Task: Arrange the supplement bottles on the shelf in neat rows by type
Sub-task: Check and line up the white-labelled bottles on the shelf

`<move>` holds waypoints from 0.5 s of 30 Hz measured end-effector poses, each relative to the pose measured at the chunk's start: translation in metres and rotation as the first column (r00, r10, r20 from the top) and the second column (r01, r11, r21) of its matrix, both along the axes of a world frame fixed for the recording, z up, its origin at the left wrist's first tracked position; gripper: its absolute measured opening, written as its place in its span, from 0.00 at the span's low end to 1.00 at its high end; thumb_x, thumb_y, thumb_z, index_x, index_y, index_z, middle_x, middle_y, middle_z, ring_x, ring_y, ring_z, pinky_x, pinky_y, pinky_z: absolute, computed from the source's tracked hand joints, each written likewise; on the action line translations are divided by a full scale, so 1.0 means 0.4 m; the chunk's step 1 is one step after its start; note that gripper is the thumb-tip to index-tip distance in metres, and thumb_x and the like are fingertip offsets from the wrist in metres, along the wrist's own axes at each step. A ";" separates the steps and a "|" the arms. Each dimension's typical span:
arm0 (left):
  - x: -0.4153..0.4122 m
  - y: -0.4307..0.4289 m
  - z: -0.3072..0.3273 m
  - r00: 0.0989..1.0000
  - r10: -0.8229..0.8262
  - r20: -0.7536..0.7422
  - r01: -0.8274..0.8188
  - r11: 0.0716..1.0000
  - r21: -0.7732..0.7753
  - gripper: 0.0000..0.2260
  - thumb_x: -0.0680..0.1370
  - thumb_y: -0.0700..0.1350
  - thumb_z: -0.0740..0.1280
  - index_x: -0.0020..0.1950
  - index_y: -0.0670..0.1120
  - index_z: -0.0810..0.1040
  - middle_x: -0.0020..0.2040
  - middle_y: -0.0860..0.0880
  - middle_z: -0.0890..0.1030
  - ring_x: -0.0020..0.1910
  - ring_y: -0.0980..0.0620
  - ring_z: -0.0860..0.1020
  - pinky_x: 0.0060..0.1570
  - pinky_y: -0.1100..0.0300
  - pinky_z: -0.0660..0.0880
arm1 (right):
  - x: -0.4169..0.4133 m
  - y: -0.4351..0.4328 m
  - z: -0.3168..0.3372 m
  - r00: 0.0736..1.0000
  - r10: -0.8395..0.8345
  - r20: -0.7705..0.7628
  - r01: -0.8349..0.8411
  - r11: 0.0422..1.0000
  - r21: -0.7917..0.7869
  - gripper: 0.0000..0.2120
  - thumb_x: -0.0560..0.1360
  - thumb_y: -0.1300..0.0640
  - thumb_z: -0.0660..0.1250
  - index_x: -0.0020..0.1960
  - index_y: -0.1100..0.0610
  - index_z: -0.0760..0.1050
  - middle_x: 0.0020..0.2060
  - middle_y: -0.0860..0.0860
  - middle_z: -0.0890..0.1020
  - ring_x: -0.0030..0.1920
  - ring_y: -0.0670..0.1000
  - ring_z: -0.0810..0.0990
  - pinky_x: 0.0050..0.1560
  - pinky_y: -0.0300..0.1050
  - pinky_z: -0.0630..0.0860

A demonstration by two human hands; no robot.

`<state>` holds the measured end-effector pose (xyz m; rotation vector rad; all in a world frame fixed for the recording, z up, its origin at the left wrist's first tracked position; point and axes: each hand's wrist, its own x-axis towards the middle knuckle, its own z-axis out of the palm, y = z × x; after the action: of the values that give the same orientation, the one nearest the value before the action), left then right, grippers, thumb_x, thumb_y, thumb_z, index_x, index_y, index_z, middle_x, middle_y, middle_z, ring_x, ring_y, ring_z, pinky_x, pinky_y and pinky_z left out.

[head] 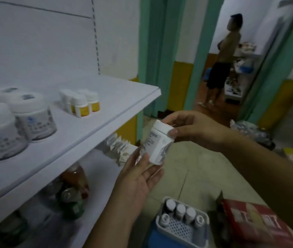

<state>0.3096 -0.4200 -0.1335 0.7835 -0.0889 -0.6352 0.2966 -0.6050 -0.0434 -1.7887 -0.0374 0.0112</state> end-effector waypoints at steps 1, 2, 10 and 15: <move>-0.005 -0.023 -0.018 1.000 -0.025 -0.016 0.025 1.000 0.018 0.24 0.66 0.46 0.68 0.61 0.46 0.74 0.51 0.43 0.83 0.46 0.46 0.82 0.42 0.56 0.81 | -0.023 -0.026 -0.020 0.999 -0.036 -0.019 0.036 0.999 -0.004 0.15 0.65 0.65 0.74 0.51 0.59 0.79 0.48 0.55 0.83 0.49 0.54 0.82 0.52 0.48 0.81; -0.011 -0.044 -0.038 0.998 -0.047 -0.030 0.048 0.998 0.037 0.23 0.66 0.47 0.68 0.61 0.45 0.75 0.51 0.43 0.83 0.46 0.47 0.82 0.43 0.56 0.81 | -0.044 -0.050 -0.041 0.997 -0.068 -0.039 0.068 0.998 -0.007 0.15 0.66 0.66 0.73 0.52 0.61 0.78 0.49 0.56 0.83 0.50 0.55 0.82 0.53 0.50 0.80; -0.037 -0.192 -0.193 0.985 -0.099 -0.144 0.125 0.975 0.182 0.22 0.68 0.46 0.68 0.61 0.43 0.75 0.56 0.42 0.82 0.52 0.46 0.81 0.46 0.58 0.81 | -0.130 -0.201 -0.236 0.958 -0.248 -0.145 0.245 0.969 -0.034 0.11 0.70 0.68 0.70 0.52 0.60 0.78 0.51 0.58 0.82 0.49 0.55 0.82 0.53 0.47 0.79; -0.048 -0.271 -0.367 0.975 -0.079 -0.208 0.154 0.916 0.371 0.17 0.75 0.45 0.66 0.63 0.44 0.74 0.55 0.42 0.82 0.51 0.46 0.82 0.49 0.55 0.79 | -0.162 -0.262 -0.452 0.912 -0.372 -0.173 0.355 0.927 -0.121 0.14 0.67 0.61 0.76 0.52 0.55 0.81 0.52 0.51 0.83 0.41 0.52 0.84 0.46 0.47 0.81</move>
<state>0.2903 -0.5285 -0.2801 1.0989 0.1713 -0.8534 0.2318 -0.7098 -0.2242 -1.8495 0.4444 -0.0830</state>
